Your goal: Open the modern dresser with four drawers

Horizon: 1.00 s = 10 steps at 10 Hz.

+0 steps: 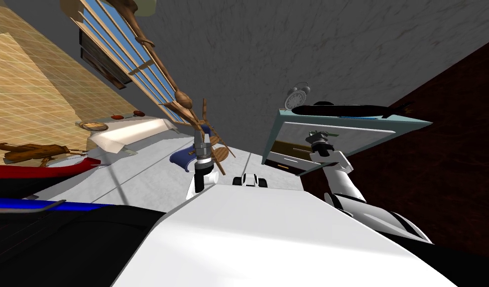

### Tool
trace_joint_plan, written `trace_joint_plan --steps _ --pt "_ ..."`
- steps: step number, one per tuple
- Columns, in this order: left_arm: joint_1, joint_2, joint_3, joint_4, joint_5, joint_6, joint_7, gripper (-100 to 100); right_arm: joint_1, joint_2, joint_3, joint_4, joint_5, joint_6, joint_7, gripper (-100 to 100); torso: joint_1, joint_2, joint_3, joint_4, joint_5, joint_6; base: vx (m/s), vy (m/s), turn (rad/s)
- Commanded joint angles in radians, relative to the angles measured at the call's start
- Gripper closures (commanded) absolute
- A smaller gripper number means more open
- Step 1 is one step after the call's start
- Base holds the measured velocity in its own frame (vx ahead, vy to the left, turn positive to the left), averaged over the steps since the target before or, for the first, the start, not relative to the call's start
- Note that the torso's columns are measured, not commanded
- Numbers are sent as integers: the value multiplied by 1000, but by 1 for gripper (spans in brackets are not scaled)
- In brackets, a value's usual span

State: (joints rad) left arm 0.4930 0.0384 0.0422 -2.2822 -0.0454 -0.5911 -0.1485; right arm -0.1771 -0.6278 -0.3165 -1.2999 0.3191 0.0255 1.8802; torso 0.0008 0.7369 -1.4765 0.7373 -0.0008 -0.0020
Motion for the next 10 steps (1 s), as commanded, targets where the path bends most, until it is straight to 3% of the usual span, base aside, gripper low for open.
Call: trace_joint_plan --steps 1,6,8,9,10 --pt "0 0 0 0 0 0 0 0 7 -5 4 1 57 -12 -77 100 0 0 0 0 0 1 9 25 -30" --pt "0 0 0 0 0 0 0 0 25 -24 12 5 197 -41 -218 100 0 0 0 0 0 0 11 25 -36" --pt "0 0 0 0 0 0 0 0 25 -24 12 5 207 -41 -254 100 0 -1 0 -1 0 0 7 19 -16" --pt "0 0 0 0 0 0 0 0 32 -30 15 6 254 -51 -293 100 -1 -1 0 0 -1 -1 8 16 -31" --pt "0 0 0 0 0 0 0 0 32 -30 15 6 257 -51 -313 100 0 -1 0 -1 -1 0 10 19 -29"
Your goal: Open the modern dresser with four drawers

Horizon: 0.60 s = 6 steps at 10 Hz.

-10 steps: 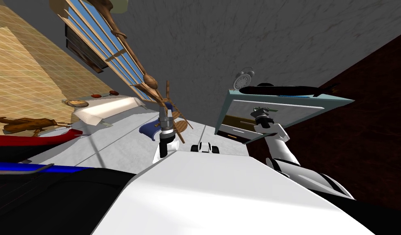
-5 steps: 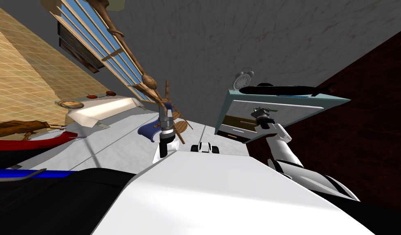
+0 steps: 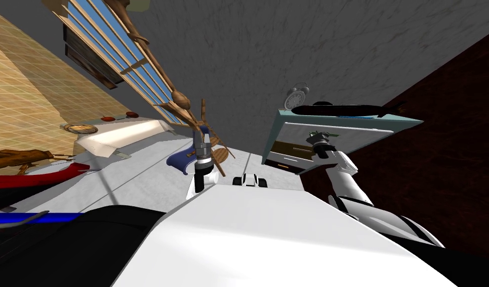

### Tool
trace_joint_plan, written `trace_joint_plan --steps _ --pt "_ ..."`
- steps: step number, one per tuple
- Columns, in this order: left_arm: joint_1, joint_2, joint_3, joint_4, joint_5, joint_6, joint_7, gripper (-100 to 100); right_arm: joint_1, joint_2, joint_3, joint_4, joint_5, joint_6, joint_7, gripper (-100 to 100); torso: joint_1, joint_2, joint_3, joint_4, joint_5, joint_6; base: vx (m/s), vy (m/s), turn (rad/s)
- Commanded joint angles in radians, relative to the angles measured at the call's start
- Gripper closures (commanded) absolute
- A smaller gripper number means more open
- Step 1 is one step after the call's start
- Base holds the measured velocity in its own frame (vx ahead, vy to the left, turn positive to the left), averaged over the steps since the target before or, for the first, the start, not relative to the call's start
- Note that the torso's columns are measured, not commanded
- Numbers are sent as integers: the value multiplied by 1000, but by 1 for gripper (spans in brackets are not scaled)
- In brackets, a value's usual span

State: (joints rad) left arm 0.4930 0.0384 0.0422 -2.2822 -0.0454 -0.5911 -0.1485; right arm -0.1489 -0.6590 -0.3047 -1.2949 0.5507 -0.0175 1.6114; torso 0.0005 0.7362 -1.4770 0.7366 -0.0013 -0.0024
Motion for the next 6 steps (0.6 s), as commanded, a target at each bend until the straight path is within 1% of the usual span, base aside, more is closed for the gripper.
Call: trace_joint_plan --steps 1,2,3,4,5,6 --pt "0 0 0 0 0 0 0 0 9 -5 5 2 68 -18 -76 100 0 0 0 0 0 0 14 36 -44" --pt "0 0 0 0 0 0 0 0 9 -5 5 2 75 -18 -103 100 1 -1 0 -1 0 0 9 27 -34" --pt "0 0 0 0 0 0 0 0 16 -12 8 4 116 -27 -132 100 0 -1 0 -1 -1 -1 10 25 -41" --pt "0 0 0 0 0 0 0 0 16 -12 8 4 125 -27 -160 100 0 -1 -1 -1 -1 -1 11 23 -29" --pt "0 0 0 0 0 0 0 0 14 -15 4 3 115 -24 -138 100 0 -1 -1 -1 -1 -1 1 6 -17" --pt "0 0 0 0 0 0 0 0 -12 15 -38 9 67 -53 -194 100 -1 -1 -1 0 -1 -1 -117 -121 336"
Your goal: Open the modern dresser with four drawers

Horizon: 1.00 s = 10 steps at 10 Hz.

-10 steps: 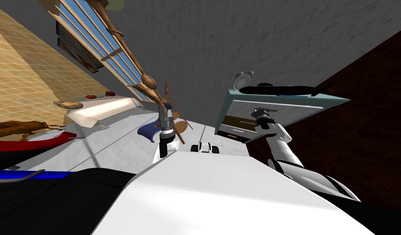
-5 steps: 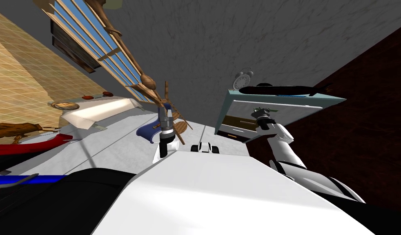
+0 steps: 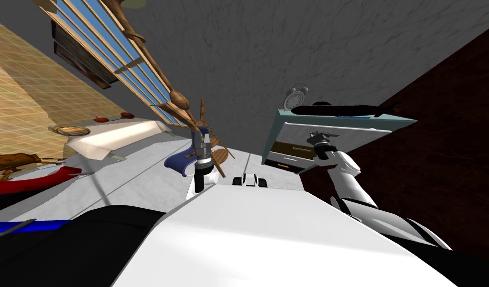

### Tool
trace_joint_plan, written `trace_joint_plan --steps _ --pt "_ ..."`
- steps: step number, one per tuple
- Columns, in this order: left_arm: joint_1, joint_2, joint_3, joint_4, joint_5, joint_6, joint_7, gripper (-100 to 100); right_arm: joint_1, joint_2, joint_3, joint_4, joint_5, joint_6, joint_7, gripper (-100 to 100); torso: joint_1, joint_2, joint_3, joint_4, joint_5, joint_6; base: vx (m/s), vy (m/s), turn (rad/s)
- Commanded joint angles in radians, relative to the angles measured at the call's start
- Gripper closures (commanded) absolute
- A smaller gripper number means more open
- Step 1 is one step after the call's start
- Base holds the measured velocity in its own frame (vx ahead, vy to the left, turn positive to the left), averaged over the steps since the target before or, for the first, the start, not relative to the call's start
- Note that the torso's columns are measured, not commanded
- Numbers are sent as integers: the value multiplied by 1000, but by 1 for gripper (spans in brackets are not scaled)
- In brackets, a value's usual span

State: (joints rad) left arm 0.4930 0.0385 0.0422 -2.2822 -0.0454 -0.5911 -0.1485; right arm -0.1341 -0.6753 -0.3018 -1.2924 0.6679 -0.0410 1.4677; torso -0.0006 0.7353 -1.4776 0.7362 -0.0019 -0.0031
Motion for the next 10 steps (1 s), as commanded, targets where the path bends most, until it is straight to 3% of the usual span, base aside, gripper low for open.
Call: trace_joint_plan --steps 1,4,7,9,10 --pt "0 0 0 0 0 0 0 0 -27 31 -41 6 -78 -29 -72 100 -2 5 3 3 1 -6 -153 -161 312" --pt "0 0 0 0 0 0 0 0 -27 31 -41 6 -169 -29 -158 100 7 1 1 3 5 6 -30 -13 4" --pt "0 0 0 0 0 0 0 0 -27 31 -41 6 -258 -29 -243 100 1 4 2 4 3 2 11 10 -7" --pt "0 0 0 0 0 0 0 0 -27 31 -41 6 -258 -29 -300 100 1 4 3 3 2 2 0 0 0" --pt "0 0 0 0 0 0 0 0 -2 13 -35 -10 -224 -19 -228 100 1 3 2 2 2 3 -15 36 -24"
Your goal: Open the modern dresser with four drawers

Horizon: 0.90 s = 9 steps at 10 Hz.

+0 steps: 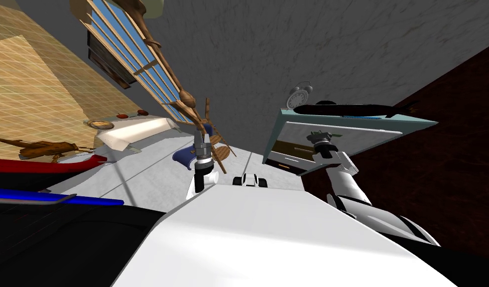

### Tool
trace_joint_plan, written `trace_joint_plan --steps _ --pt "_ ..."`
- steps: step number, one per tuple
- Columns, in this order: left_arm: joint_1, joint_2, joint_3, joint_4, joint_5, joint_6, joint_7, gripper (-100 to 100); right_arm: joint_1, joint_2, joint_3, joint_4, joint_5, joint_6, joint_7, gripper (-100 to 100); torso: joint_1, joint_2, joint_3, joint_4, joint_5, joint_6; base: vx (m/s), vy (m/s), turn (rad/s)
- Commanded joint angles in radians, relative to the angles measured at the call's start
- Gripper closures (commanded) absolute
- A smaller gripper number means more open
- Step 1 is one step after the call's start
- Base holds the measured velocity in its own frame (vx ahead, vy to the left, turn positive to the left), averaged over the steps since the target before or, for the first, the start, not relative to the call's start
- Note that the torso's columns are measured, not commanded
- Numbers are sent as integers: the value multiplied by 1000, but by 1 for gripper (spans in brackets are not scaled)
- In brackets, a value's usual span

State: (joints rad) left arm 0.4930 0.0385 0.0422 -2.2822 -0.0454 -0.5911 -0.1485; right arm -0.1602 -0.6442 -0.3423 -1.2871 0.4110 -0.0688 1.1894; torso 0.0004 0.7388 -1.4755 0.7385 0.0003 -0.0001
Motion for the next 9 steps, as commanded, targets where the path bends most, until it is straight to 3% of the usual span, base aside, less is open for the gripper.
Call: trace_joint_plan --steps 1,9 --pt "0 0 0 0 0 0 0 0 24 -18 5 -15 33 9 53 100 0 1 0 0 0 3 -15 54 -32" --pt "0 0 0 0 0 0 0 0 122 -91 27 -74 164 46 263 100 -5 1 0 0 -2 5 -19 58 -32"
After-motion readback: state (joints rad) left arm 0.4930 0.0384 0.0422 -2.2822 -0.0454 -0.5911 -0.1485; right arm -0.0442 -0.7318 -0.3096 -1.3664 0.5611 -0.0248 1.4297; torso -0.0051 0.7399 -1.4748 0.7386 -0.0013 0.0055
